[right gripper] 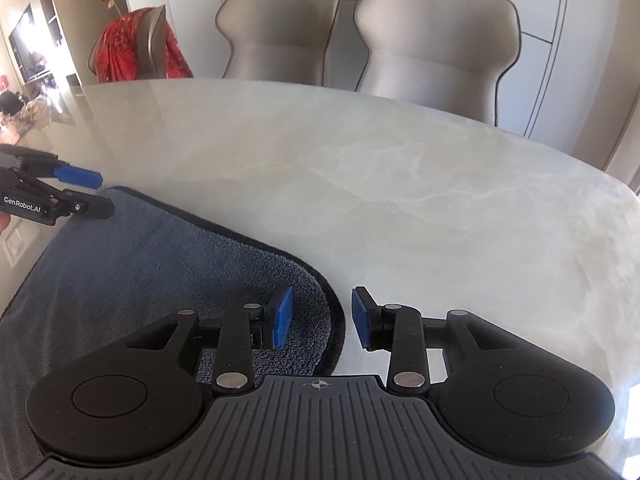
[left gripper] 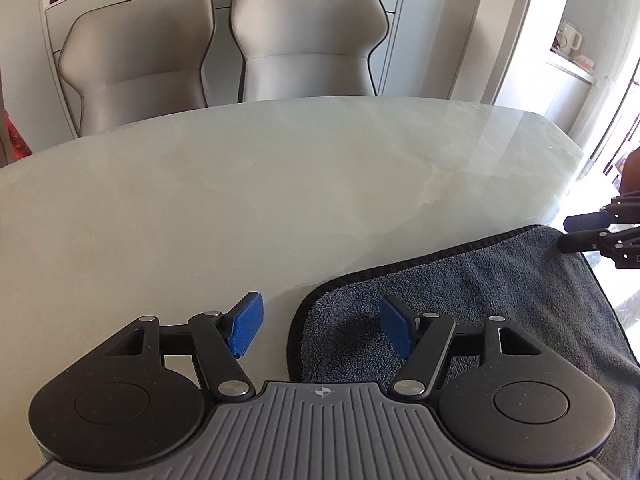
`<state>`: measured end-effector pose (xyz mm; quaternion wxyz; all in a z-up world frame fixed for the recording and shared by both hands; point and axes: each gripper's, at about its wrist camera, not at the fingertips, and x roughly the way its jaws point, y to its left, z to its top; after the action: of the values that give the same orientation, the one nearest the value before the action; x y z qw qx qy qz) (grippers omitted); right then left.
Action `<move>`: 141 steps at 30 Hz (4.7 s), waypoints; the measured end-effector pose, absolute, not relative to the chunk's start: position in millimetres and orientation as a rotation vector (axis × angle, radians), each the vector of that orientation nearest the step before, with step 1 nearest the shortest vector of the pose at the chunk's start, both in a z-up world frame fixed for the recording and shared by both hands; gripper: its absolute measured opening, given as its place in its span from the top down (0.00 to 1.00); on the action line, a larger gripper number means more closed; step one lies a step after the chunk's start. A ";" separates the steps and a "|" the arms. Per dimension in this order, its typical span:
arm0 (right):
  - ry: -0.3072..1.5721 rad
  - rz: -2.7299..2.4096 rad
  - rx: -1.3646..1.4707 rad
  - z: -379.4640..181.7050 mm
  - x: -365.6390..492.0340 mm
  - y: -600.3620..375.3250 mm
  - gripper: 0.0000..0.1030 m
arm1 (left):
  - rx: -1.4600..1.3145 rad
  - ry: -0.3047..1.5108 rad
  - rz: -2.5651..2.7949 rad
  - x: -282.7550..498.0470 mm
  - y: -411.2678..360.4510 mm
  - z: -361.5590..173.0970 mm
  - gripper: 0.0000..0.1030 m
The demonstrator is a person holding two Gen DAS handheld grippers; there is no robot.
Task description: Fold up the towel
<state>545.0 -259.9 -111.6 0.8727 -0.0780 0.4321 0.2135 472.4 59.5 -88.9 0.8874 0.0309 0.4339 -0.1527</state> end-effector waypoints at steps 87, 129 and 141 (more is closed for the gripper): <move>0.938 0.793 -0.657 -89.4 264.8 -227.3 0.69 | 0.696 0.711 -0.754 184.9 10.0 -59.5 0.61; 0.925 0.766 -0.670 -44.8 173.9 -162.0 0.94 | 0.718 0.892 -0.829 206.5 12.0 -67.1 0.97; 0.990 0.850 -0.758 -49.7 160.3 -163.7 0.94 | 0.779 0.910 -0.896 182.5 18.6 -62.3 0.97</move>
<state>160.3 -163.7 -49.7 0.7286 -0.3439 0.4493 0.3860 182.5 18.6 -62.3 0.7329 0.3541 0.4139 -0.4075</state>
